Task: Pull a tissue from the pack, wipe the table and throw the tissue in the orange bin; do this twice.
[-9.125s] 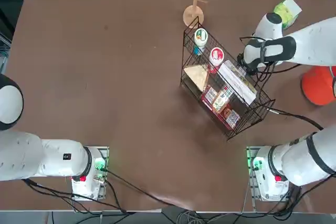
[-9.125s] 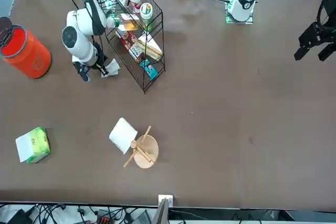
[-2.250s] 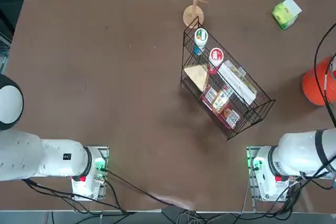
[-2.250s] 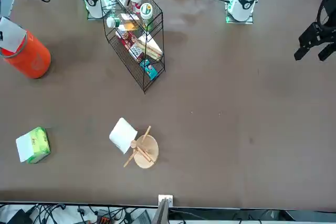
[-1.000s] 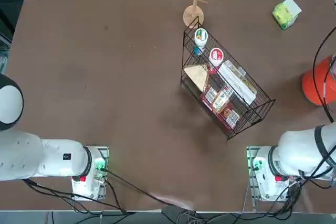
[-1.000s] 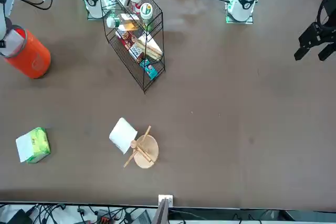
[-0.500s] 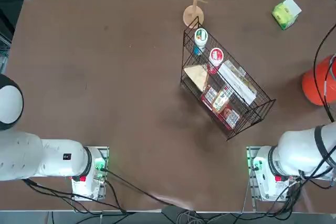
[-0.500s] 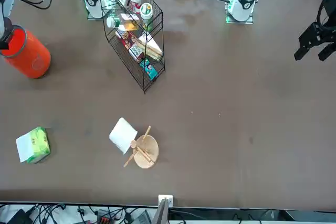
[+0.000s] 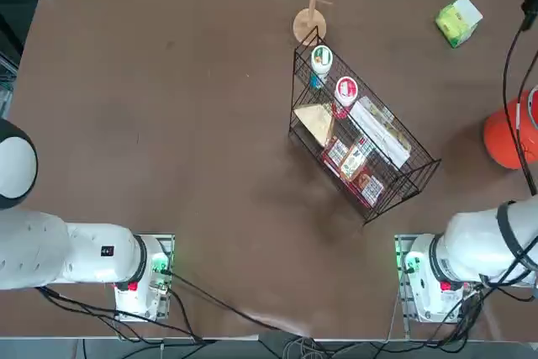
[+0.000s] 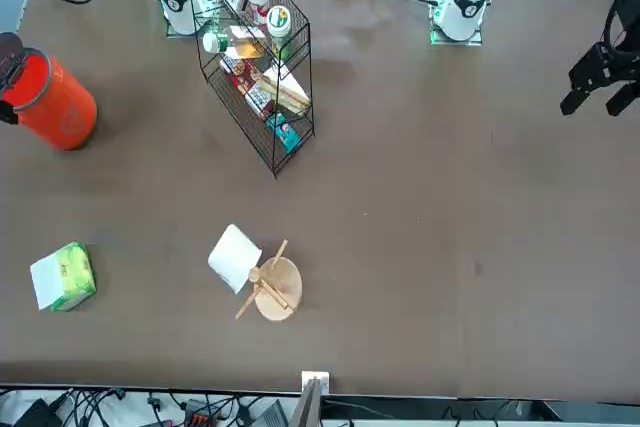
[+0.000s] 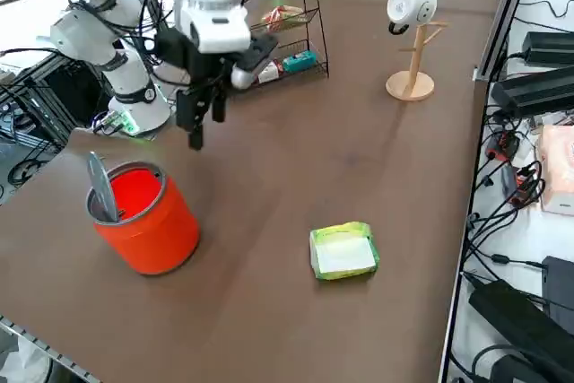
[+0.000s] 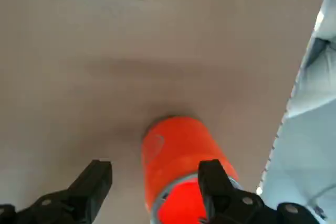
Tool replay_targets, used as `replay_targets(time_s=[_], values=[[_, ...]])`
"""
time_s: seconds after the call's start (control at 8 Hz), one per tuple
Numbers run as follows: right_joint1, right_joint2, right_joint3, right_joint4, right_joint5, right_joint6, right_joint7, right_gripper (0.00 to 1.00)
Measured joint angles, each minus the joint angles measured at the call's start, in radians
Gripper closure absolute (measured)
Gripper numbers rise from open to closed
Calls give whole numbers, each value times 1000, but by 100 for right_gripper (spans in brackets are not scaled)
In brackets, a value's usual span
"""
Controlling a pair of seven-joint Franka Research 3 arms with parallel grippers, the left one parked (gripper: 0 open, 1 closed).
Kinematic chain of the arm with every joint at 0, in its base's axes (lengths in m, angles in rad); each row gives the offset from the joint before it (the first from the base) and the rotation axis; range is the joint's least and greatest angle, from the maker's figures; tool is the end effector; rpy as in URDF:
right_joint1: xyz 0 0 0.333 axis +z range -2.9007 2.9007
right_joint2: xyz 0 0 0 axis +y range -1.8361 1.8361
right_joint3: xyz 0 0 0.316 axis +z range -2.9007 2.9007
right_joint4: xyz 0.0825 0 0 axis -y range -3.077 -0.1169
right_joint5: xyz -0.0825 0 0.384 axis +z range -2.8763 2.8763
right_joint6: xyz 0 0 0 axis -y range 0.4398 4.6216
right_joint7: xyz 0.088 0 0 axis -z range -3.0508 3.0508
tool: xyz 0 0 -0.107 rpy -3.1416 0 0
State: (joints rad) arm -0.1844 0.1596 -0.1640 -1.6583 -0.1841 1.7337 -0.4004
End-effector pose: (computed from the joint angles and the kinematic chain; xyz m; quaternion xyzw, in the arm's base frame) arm 0.5629 -0.2161 0.5071 0.9928 0.0449 -0.0758 0.0808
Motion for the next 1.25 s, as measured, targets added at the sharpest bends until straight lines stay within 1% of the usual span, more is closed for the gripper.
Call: replay_targets(time_s=[0.25,0.38,0.62,0.75,1.0,1.25], values=[[61,-4,3,80,126,-57,14,0],[97,-11,4,121,166,-92,40,0],[159,-32,7,187,214,-152,123,0],[188,-51,16,195,222,-163,156,0],[212,-81,47,187,222,-167,235,0],[216,-136,51,132,222,-169,243,0]])
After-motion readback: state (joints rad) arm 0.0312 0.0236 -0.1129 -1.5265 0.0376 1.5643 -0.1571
